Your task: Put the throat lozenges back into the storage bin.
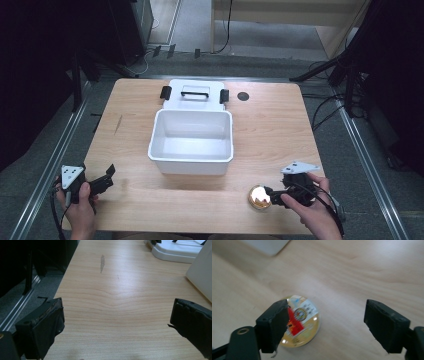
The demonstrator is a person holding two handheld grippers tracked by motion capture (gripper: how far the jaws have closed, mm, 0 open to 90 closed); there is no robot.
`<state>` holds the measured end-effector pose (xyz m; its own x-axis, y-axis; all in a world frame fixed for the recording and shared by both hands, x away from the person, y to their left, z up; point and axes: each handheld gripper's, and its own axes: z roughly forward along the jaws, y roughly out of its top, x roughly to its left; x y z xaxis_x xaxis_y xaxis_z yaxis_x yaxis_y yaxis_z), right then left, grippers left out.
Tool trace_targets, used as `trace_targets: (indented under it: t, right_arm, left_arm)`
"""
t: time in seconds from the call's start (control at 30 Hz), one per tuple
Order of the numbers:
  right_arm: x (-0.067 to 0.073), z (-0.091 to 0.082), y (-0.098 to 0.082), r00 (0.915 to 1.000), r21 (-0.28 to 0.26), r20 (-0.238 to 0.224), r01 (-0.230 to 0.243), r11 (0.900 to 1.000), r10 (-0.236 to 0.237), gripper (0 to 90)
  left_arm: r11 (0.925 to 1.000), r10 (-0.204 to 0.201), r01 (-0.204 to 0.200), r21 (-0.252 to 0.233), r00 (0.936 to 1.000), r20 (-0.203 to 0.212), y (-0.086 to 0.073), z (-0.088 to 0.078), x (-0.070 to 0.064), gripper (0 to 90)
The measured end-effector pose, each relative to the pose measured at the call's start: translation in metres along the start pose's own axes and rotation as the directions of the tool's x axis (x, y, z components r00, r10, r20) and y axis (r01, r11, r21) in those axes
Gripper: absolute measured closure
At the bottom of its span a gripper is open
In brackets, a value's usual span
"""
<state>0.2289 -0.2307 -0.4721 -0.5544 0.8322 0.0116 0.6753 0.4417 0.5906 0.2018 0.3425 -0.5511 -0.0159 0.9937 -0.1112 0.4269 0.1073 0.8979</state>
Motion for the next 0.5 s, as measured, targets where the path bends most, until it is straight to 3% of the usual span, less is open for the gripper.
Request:
trace_targets:
  t: [0.1,0.2,0.37,0.5]
  right_arm:
    - [0.013,0.009,0.002,0.9972,0.102,-0.003,0.074,0.992,-0.074,15.5]
    - [0.023,0.019,0.003,0.9933,0.158,-0.012,0.115,0.981,-0.115,13.5]
    - [0.027,0.030,0.004,0.9939,0.213,-0.064,0.102,0.972,-0.090,13.6]
    - [0.029,0.035,0.004,0.9945,0.243,-0.071,0.092,0.966,-0.077,13.5]
  left_arm:
    - [1.0000,0.001,-0.001,0.001,1.0000,0.001,0.000,0.000,0.000,0.0]
    - [1.0000,-0.001,0.001,0.001,1.0000,0.001,0.000,0.000,0.000,0.0]
    - [1.0000,0.003,-0.003,0.003,1.0000,0.001,0.000,0.000,0.000,0.0]
    - [1.0000,0.004,-0.004,0.007,1.0000,0.002,0.000,0.001,0.000,0.0]
